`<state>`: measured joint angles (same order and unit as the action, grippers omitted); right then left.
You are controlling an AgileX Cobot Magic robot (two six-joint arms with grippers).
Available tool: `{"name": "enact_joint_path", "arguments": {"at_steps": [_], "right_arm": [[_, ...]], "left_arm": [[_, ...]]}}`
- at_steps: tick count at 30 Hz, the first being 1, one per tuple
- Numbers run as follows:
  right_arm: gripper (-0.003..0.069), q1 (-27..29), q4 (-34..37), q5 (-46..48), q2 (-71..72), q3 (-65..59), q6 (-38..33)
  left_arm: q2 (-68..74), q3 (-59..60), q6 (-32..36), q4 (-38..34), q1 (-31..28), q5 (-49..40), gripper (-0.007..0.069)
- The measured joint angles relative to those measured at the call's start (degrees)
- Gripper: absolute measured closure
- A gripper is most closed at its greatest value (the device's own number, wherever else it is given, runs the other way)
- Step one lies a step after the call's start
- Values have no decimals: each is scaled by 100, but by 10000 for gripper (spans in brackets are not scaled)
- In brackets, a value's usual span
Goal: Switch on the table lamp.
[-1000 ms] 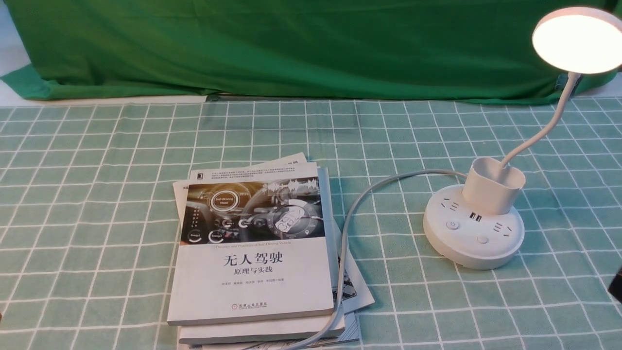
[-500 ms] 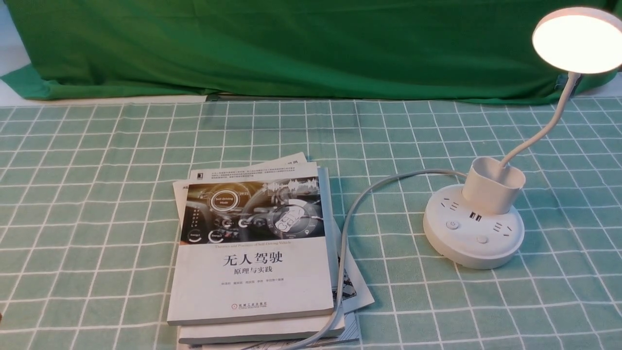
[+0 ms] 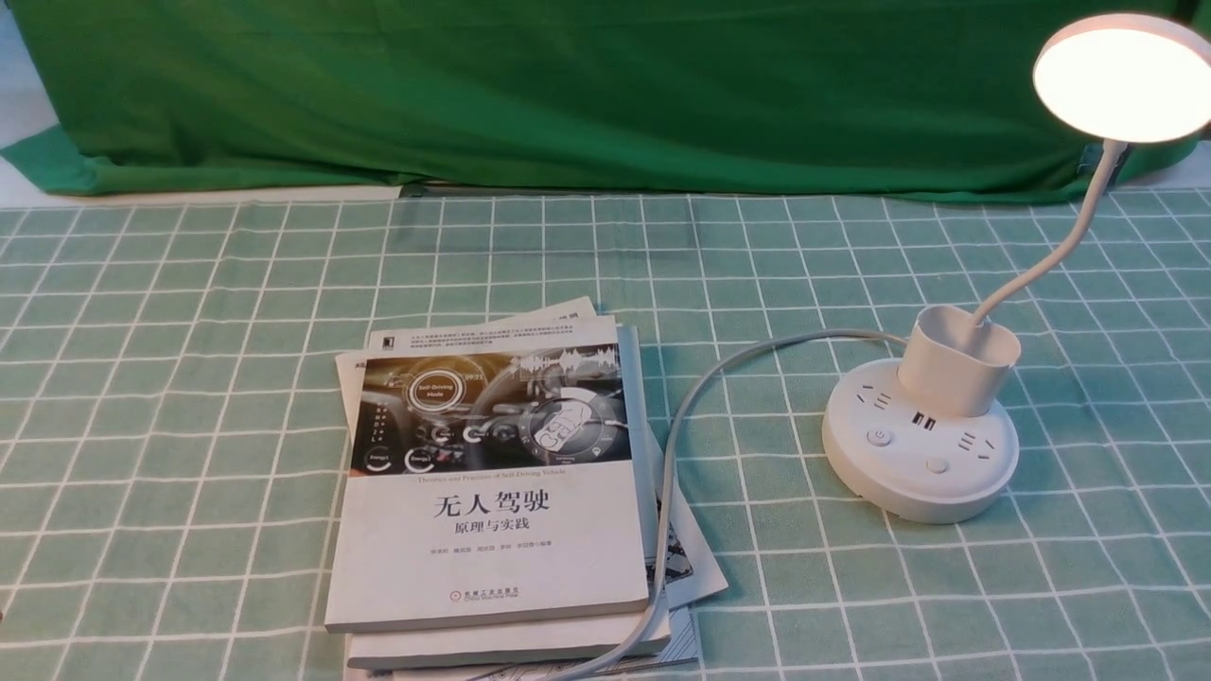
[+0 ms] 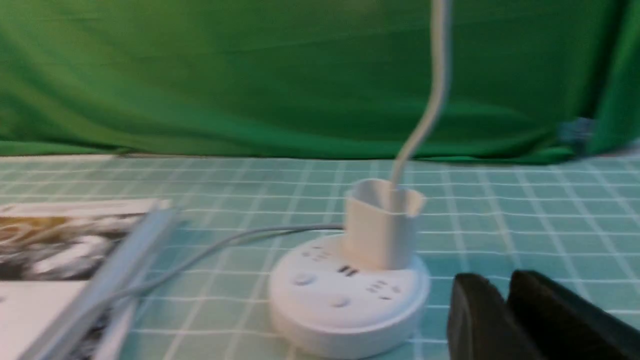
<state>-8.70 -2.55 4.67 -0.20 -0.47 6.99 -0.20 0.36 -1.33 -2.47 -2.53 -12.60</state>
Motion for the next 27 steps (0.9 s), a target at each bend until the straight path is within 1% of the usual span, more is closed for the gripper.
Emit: {"name": "enact_joint_path", "arguments": {"at_steps": [2, 5, 13, 18, 27], "right_arm": [[504, 446, -34, -3, 0, -11, 22], [498, 616, -62, 61, 0, -11, -2], [494, 309, -75, 754, 0, -17, -112], [489, 303, -75, 811, 0, -17, -234], [466, 303, -69, 824, 0, -17, -239]], "left_arm": [[0, 0, 0, 0, 0, 0, 603], [0, 0, 0, 6, 0, 0, 603], [0, 0, 0, 24, 0, 0, 603], [0, 0, 0, 24, 0, 0, 603], [0, 0, 0, 24, 0, 0, 603]]}}
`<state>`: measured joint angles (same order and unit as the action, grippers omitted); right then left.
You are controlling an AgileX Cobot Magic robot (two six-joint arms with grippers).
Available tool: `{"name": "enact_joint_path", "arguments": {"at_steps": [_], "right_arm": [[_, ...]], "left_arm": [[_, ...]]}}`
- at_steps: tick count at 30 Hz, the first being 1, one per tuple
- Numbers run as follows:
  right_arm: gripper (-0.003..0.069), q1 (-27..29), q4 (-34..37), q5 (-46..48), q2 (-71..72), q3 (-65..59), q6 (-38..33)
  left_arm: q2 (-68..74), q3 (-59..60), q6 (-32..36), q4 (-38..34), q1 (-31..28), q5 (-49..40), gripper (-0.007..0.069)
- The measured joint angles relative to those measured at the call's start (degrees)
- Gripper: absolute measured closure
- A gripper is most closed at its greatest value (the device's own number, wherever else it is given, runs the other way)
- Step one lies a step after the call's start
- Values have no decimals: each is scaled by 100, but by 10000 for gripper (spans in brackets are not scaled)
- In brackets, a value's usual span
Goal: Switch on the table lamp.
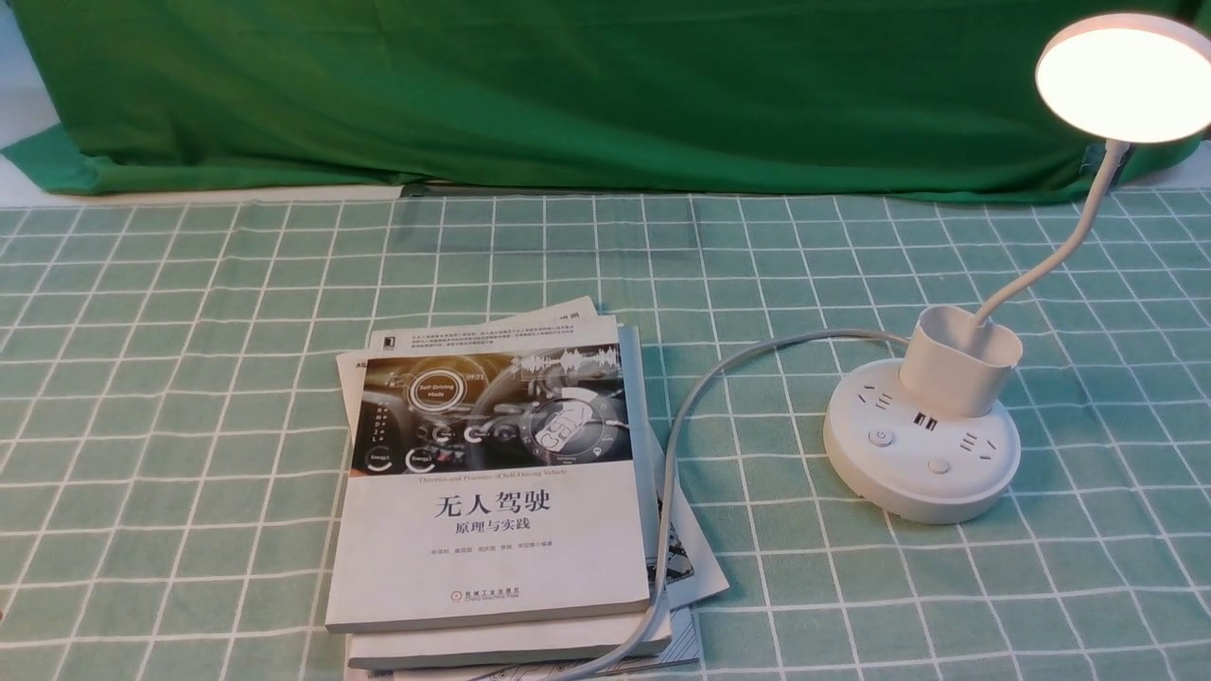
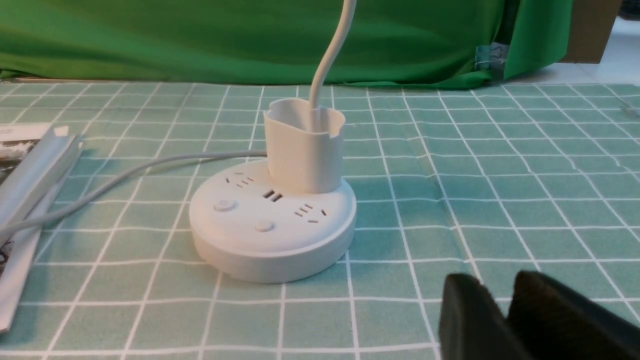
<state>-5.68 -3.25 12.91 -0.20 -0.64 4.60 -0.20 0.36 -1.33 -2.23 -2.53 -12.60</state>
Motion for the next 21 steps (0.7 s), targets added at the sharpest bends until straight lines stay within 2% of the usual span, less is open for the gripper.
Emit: {"name": "enact_joint_path", "arguments": {"at_steps": [21], "right_arm": [[428, 0, 11, 23, 0, 0, 4]], "left_arm": [[0, 0, 0, -5, 0, 0, 603]]}}
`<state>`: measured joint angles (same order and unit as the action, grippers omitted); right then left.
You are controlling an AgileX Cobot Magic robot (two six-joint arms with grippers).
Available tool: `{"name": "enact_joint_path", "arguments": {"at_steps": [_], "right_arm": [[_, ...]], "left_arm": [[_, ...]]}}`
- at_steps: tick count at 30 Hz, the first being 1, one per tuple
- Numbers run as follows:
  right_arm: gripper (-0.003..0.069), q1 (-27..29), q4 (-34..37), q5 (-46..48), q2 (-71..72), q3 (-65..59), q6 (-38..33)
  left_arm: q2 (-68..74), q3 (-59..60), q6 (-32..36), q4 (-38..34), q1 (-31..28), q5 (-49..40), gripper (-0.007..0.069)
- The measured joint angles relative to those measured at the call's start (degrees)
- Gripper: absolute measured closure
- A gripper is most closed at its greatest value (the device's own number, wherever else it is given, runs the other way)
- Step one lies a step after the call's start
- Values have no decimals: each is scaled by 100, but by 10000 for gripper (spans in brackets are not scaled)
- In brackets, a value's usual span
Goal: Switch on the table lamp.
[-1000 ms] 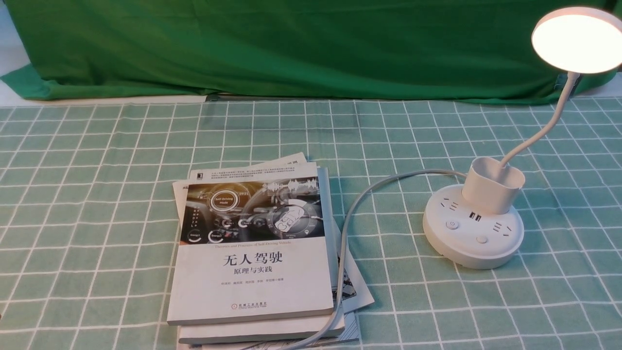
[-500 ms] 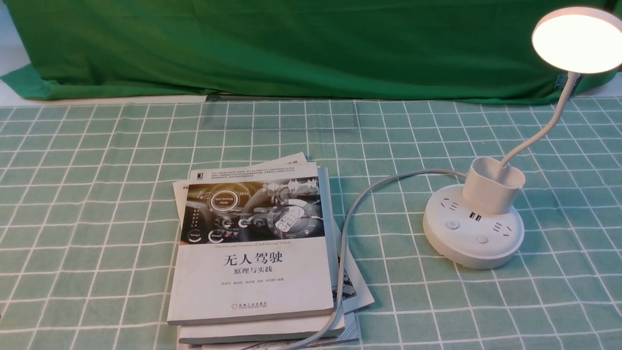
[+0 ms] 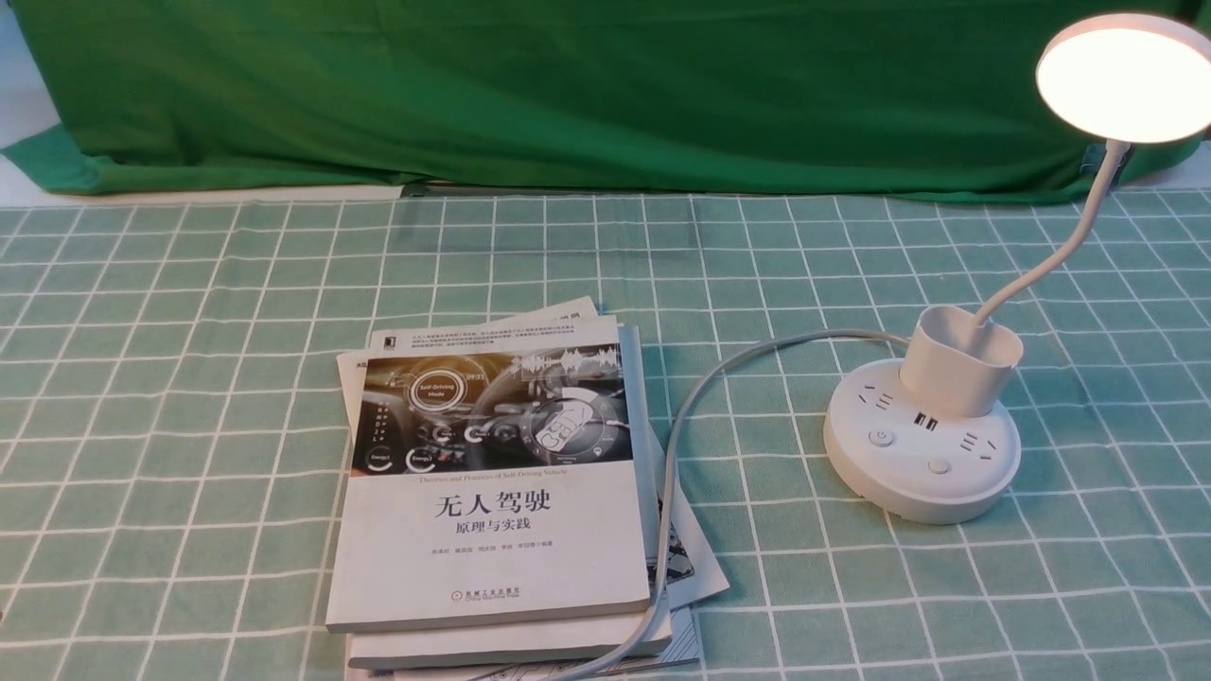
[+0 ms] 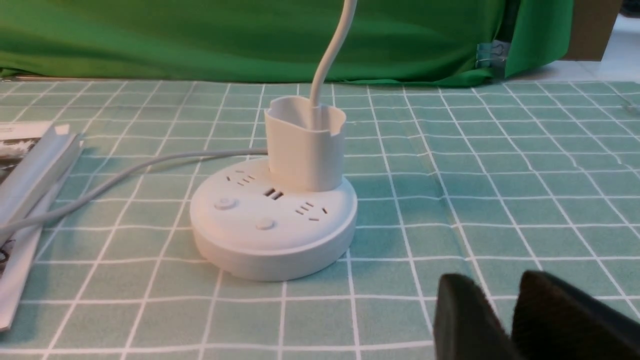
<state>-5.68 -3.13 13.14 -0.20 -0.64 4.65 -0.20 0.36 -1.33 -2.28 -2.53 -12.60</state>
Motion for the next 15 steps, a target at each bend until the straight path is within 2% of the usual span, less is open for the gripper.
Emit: {"name": "enact_joint_path", "arguments": {"at_steps": [15], "right_arm": [[421, 0, 0, 0, 0, 0, -1]], "left_arm": [[0, 0, 0, 0, 0, 0, 603]]}}
